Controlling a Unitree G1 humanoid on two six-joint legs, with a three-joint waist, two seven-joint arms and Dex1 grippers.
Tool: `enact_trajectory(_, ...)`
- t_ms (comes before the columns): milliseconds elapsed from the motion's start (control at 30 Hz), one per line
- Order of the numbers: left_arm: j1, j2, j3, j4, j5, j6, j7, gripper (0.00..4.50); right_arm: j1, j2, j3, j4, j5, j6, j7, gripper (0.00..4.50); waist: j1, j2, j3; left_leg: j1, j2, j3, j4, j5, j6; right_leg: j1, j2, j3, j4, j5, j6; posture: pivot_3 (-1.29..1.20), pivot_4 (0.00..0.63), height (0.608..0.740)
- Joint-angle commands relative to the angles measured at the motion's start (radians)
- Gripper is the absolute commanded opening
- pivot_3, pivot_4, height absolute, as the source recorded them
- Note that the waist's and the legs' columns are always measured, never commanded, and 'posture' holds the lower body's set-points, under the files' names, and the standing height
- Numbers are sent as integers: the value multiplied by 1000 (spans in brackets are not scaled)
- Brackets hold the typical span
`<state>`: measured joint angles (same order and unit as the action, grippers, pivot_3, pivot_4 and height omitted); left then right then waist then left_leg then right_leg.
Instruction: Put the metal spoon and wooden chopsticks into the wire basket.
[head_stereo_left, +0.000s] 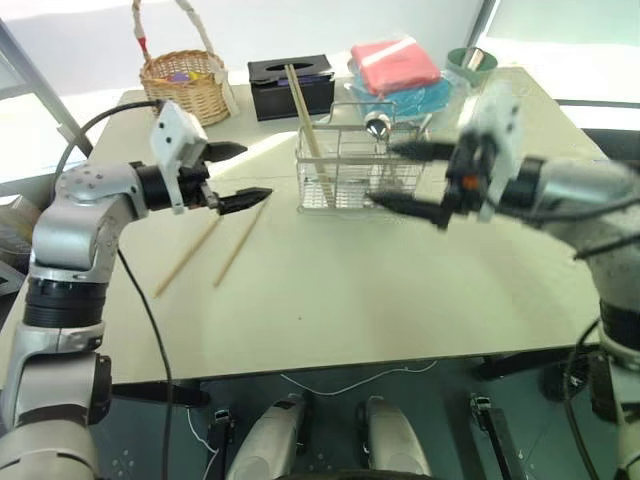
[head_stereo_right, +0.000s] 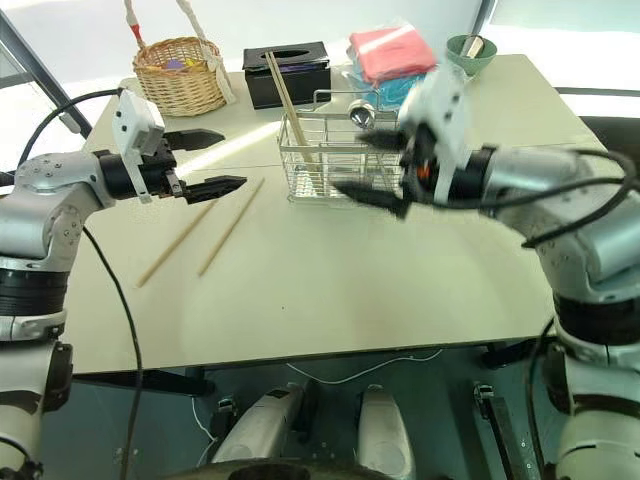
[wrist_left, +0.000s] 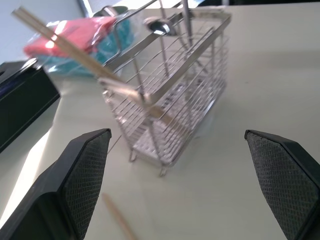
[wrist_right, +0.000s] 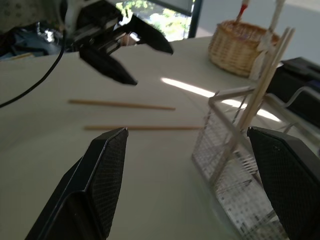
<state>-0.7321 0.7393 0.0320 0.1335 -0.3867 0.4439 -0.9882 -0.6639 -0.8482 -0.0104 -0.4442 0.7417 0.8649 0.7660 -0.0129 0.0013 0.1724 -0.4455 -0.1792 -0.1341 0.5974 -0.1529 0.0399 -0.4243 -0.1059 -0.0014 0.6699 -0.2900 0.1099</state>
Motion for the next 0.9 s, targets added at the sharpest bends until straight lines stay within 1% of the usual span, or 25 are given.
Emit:
enact_trajectory(33, -58, 3, 9, 97, 63, 7, 72, 4500, 63, 1, 0, -82, -34, -35, -8, 3927, 1, -1, 0, 0, 0, 0, 0, 0, 0, 0, 0, 0, 0, 0, 0, 0, 150, 725)
enact_trajectory(133, -77, -23, -65, 164, 144, 108, 150, 4500, 134, 47, 30, -113, -82, -45, -70, 3927, 2, -4, -1, 0, 0, 0, 0, 0, 0, 1, 0, 0, 0, 0, 0, 0, 150, 725)
enact_trajectory(333, -85, -63, -190, 122, 223, 375, 205, 4500, 190, 98, 64, -153, -134, -35, -138, 3927, 1, -6, -1, -1, 0, 0, 2, 0, 0, 0, 0, 0, 0, 1, 1, 0, 150, 725)
enact_trajectory(467, -88, -93, -232, 146, 257, 391, 221, 4500, 201, 116, 64, -170, -143, -25, -161, 3927, 2, -6, -1, -1, 0, 0, 2, 0, 0, 0, 0, -1, 0, 1, 1, 0, 150, 725)
enact_trajectory(700, -121, -157, -259, 267, 310, 360, 240, 4500, 214, 136, 51, -180, -156, -13, -200, 3927, 2, -6, -1, -1, 0, 0, 3, 0, 0, 1, 0, -1, 0, 1, 1, 0, 150, 725)
enact_trajectory(833, -139, -185, -250, 315, 316, 369, 244, 4500, 224, 135, 46, -185, -160, -13, -211, 3927, 3, -6, -1, -1, 0, 0, 3, 0, 0, 1, 0, -1, 0, 1, 1, 0, 150, 725)
enact_trajectory(900, -148, -197, -241, 336, 321, 363, 259, 3995, 230, 132, 41, -189, -156, -10, -210, 3989, 5, -6, -1, 0, 0, 0, 3, 0, 0, 2, 0, -1, 0, 1, 1, 0, 150, 725)
